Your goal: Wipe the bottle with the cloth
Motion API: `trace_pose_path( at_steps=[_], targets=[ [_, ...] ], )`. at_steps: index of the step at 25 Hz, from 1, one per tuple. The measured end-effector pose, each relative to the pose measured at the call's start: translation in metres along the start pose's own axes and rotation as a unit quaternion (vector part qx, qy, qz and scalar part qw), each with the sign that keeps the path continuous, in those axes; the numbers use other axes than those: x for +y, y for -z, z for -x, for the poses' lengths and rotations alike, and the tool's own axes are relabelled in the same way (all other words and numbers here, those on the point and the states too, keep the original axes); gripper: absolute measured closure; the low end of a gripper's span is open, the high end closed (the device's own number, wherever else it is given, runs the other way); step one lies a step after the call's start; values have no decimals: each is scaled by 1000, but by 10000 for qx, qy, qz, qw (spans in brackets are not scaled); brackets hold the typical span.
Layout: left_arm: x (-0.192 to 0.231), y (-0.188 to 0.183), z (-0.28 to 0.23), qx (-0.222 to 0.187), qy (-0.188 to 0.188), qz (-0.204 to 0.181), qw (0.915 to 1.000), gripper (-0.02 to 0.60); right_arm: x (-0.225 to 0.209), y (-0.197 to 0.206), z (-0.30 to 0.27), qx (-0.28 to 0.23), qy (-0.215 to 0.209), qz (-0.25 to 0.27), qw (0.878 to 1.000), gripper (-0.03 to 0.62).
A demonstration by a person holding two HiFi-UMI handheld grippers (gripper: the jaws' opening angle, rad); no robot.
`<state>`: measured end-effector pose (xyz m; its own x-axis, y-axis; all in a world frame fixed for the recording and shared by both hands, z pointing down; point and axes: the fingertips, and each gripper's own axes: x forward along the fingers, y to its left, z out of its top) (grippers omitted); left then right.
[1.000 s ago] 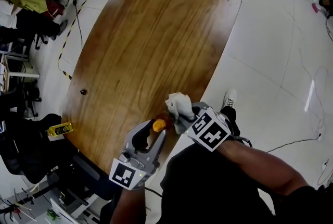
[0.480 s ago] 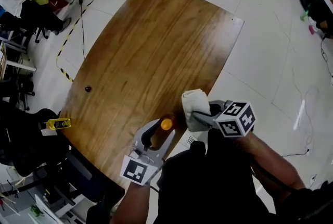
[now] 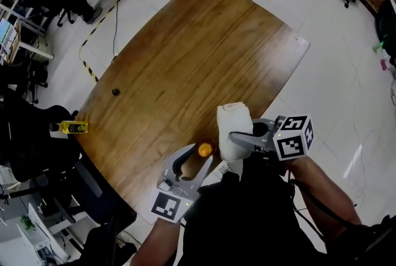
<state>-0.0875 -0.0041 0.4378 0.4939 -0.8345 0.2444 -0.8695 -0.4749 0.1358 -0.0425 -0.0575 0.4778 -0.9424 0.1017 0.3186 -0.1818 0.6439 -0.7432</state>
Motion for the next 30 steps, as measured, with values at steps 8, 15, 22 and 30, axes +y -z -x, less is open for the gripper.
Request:
trace_pose_path(
  at_steps=[8,15,22,30],
  targets=[
    [-6,5,-4,526,-373,-556,9964,431,18,-10,-40,1153,-1449,139,9826,517],
    [-4,7,-3,510,-357,-367,9974,437,-4,0,-68,1657,-1489,-177,9747,517],
    [-2,5,-2,262,-458,-142,9985,437,-43,30,-87,2215,-646,613,9711,519],
    [-1,5,-3,71,-493,32,9988,436,-61,49,-94,2949,147,1979,9347,520]
  ],
)
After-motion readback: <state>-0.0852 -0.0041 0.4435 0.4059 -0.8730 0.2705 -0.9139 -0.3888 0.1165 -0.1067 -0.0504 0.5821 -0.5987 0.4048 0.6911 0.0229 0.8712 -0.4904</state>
